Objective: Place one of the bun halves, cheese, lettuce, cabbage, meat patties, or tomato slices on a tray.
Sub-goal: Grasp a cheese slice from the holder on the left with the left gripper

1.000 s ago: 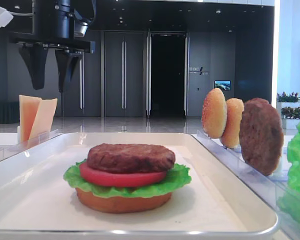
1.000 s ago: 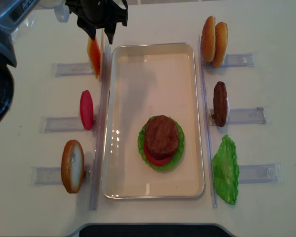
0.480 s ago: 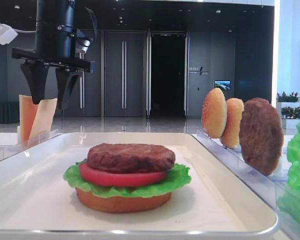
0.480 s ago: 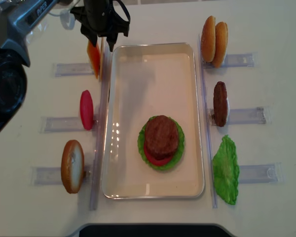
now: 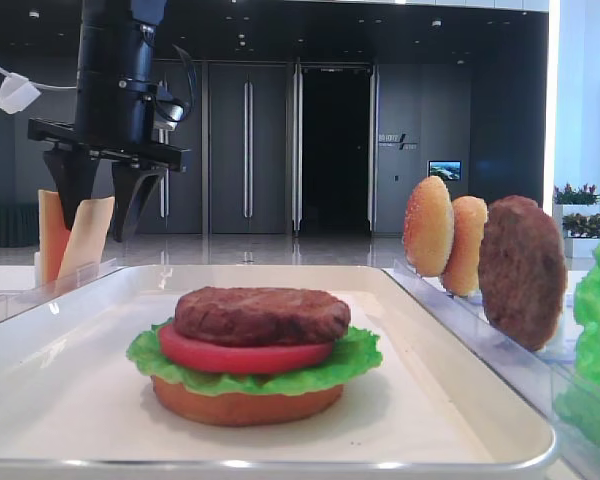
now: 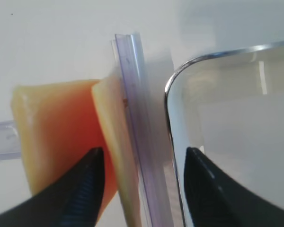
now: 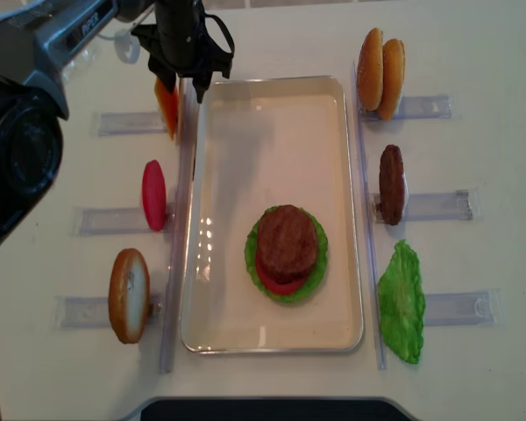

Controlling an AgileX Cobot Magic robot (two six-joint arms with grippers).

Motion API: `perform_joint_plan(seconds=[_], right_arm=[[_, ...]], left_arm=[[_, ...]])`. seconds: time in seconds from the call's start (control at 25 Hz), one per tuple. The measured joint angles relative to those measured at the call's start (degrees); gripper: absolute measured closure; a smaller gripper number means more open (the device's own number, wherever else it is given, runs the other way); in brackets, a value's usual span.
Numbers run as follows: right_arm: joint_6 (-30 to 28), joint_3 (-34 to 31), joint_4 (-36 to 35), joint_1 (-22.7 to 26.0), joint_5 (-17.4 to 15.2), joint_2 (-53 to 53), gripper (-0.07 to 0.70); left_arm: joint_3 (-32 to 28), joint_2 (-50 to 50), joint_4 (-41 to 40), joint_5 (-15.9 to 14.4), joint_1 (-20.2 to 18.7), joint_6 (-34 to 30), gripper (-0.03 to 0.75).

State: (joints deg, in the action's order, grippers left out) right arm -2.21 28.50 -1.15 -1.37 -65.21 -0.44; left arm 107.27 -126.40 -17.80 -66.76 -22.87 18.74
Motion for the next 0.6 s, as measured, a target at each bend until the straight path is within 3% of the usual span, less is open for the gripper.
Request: perform_joint_plan(seconds=[0.16, 0.4, 0.6], right_arm=[[0.0, 0.0, 0.0, 0.0, 0.0, 0.0, 0.391], [0.0, 0.0, 0.0, 0.0, 0.0, 0.0, 0.391], [0.0, 0.0, 0.0, 0.0, 0.0, 0.0, 0.391]], left_arm=[[0.0, 0.0, -1.2, 0.0, 0.0, 0.0, 0.361], [0.0, 0.0, -3.1, 0.0, 0.0, 0.0, 0.654], [0.0, 0.0, -3.3, 0.0, 0.0, -0.5, 0.686]])
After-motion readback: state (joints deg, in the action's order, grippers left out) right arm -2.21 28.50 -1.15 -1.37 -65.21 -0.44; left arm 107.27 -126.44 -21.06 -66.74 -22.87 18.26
